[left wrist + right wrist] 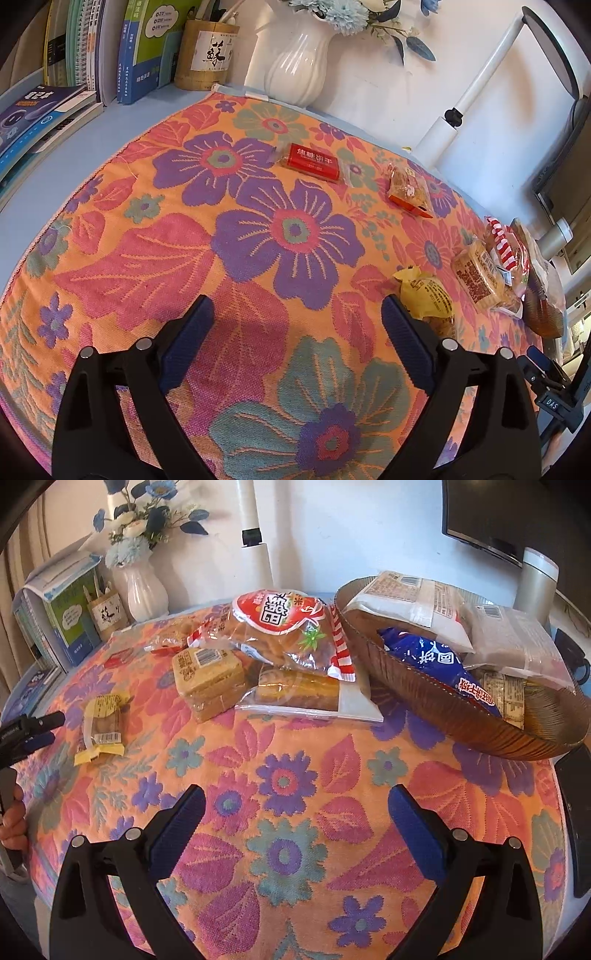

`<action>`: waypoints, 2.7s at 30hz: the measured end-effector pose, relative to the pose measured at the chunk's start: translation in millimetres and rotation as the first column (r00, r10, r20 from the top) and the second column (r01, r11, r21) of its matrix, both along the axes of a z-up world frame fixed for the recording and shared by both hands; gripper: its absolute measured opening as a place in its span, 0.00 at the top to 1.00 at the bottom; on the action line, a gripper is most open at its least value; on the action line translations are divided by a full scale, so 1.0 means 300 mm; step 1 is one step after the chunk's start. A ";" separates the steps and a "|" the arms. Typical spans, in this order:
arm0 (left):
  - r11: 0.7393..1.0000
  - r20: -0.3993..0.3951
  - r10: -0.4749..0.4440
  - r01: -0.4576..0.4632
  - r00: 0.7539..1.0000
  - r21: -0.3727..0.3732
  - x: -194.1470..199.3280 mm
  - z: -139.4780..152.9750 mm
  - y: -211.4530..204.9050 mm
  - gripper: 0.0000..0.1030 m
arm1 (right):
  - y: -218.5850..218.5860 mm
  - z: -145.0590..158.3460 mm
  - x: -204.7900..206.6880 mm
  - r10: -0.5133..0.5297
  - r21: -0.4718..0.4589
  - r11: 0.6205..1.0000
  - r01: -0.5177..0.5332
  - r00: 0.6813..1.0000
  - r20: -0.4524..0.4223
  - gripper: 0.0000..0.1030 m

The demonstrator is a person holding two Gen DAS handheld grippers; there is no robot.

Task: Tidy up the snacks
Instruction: 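Move both open grippers back over the snacks on the floral cloth, then grasp the yellow biscuit pack with left gripper while right grasps the square cake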

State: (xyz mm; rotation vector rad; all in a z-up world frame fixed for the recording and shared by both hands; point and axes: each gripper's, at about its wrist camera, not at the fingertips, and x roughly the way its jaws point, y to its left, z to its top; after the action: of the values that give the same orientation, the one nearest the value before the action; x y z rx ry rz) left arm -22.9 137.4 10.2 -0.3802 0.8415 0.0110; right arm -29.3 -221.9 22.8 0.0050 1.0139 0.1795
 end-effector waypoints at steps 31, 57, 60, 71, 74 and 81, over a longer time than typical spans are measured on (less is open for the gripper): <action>0.968 -0.111 -0.143 0.163 0.983 0.193 0.122 0.006 -0.389 0.07 | 0.272 -0.004 0.267 0.221 -0.135 0.966 -0.222 0.975 -0.021 0.26; 0.917 -0.132 -0.204 0.237 0.970 0.321 0.122 -0.009 -0.444 0.34 | 0.332 -0.057 0.250 0.247 -0.022 0.968 -0.248 0.967 -0.062 0.46; 0.907 -0.127 -0.221 0.251 0.967 0.337 0.109 0.001 -0.454 0.52 | 0.300 -0.042 0.191 0.243 0.055 0.970 -0.238 0.965 -0.103 0.47; 0.908 -0.106 -0.290 0.308 0.951 0.283 -0.016 0.023 -0.516 0.52 | -0.019 0.023 -0.176 0.064 0.231 0.973 -0.026 0.985 -0.160 0.47; 0.905 -0.086 -0.330 0.341 0.940 0.253 -0.042 0.028 -0.573 0.52 | -0.079 0.054 -0.260 -0.017 0.137 0.990 0.028 0.997 -0.081 0.47; 0.873 -0.082 -0.386 0.393 0.919 0.289 -0.076 0.004 -0.673 0.52 | -0.109 0.022 -0.287 -0.051 0.123 0.991 0.062 0.995 -0.089 0.41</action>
State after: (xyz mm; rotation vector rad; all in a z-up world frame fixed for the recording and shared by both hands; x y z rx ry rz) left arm -45.6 -64.4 11.6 0.0834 0.9107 -0.2315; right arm -115.5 -254.7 29.5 0.1568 1.0854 0.1926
